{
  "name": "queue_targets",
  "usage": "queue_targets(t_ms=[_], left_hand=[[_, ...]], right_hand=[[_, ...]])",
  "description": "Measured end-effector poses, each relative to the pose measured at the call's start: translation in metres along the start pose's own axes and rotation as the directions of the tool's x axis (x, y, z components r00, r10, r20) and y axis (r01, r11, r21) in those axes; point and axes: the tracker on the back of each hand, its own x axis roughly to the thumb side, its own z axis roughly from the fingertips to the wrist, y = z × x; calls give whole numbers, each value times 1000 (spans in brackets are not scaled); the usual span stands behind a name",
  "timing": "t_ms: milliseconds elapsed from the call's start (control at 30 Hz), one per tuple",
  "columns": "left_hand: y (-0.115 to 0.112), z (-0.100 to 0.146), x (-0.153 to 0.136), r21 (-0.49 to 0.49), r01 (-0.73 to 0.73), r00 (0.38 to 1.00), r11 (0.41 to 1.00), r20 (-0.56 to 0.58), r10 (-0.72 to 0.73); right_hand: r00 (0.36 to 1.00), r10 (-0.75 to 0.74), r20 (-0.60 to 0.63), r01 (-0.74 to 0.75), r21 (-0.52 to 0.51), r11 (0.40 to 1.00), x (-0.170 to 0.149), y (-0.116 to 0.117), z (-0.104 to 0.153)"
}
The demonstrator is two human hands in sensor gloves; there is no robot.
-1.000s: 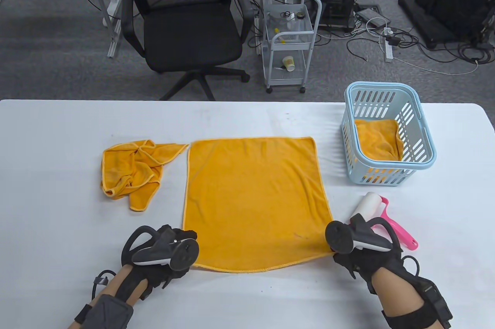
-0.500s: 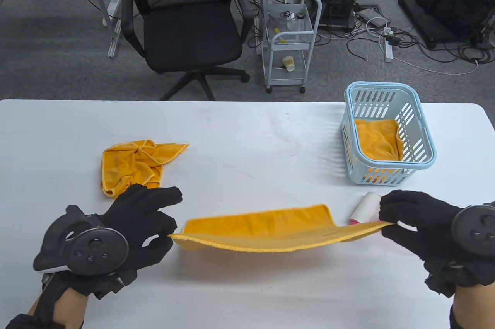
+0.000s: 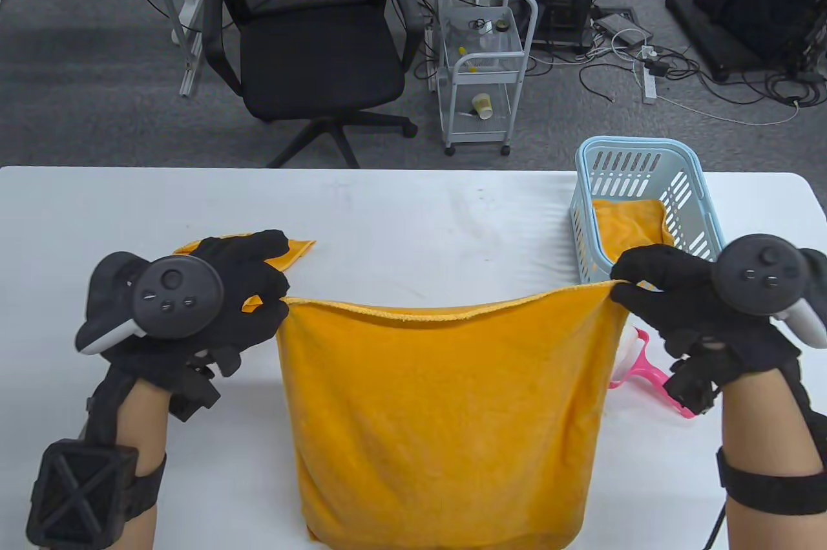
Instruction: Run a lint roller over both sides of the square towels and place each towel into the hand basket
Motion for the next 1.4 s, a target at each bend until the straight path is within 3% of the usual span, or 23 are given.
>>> queue_targets(t_ms=[200,367,467,533,633,733,800,900,1100,1167,1233,1400], left_hand=[[-109,-45,-44,-220,7,982,976,-182,-48],[-166,-73,-65,-296,38,941,954,-312,-134],[-179,-85,-71,-235,48,910,971,-390,-139],[-184,-89,-73,-143,57,879,988,-463,-117],[-191,-91,-71,-177,59,889,982,-439,-133],[-197,-85,-64,-239,129,911,962,-356,-210],[-205,-79,-57,-305,142,927,942,-292,-234],[-221,-74,-48,-360,103,952,927,-234,-197],[-255,-77,-45,-483,110,941,869,-232,-248],[-256,-80,-46,-438,128,933,890,-252,-258],[-257,-83,-50,-445,100,931,890,-273,-241],[-259,-94,-62,-449,44,911,892,-348,-220]], right_hand=[[954,206,-217,-181,130,975,-24,99,-39],[870,335,-361,-310,128,942,-26,142,-57],[815,360,-455,-380,49,924,-24,154,-62],[796,370,-479,-420,3,908,-18,161,-64],[785,463,-411,-528,-53,848,-4,167,-64],[792,515,-327,-546,-3,838,-2,174,-61],[839,494,-229,-476,133,869,-5,190,-61],[884,461,-80,-413,328,849,-5,216,-62],[867,487,-107,-390,463,796,-20,256,-67],[874,464,-141,-376,408,832,-23,254,-70],[873,461,-161,-346,462,816,-27,255,-77],[868,439,-232,-303,453,838,-34,259,-95]])
